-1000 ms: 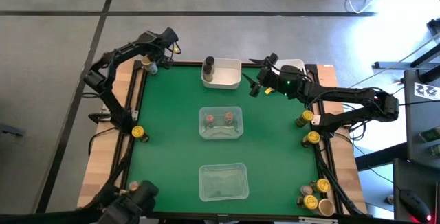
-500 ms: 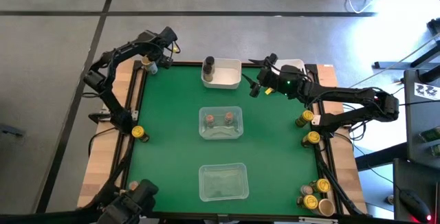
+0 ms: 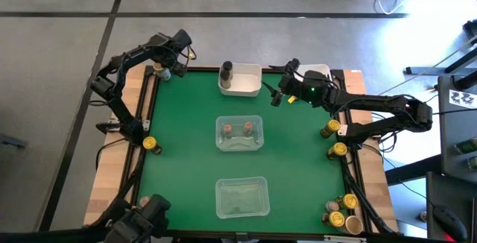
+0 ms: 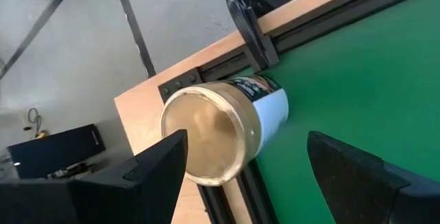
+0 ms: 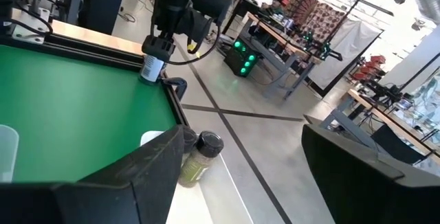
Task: Sort spices by type
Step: Put the top left brown seasoning bottle into the top right white bin
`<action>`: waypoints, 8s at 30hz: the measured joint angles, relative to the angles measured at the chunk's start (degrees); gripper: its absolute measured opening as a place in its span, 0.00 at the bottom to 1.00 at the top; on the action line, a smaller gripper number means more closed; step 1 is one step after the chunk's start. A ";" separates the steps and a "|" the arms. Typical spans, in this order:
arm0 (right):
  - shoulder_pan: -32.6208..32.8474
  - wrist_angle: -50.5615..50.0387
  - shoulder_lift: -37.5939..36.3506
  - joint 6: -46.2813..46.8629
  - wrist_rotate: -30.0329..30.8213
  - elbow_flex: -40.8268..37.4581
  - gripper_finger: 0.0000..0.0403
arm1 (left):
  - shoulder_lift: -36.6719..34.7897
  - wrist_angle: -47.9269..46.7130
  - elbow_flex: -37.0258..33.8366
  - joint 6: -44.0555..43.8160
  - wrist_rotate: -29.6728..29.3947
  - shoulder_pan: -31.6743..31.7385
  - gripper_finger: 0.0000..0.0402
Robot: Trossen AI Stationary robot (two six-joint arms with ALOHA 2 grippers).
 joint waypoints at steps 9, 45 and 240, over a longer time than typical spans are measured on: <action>0.00 0.02 0.00 0.00 -0.15 0.00 0.74 | 1.24 -0.58 0.02 0.80 0.87 0.07 0.70; 0.00 0.02 0.00 -0.02 -0.22 0.00 0.74 | 2.08 -8.15 0.06 6.34 4.95 -8.52 0.70; 0.00 2.53 0.00 2.36 -2.78 0.02 0.74 | -11.45 22.02 -16.22 4.38 20.19 -28.24 0.52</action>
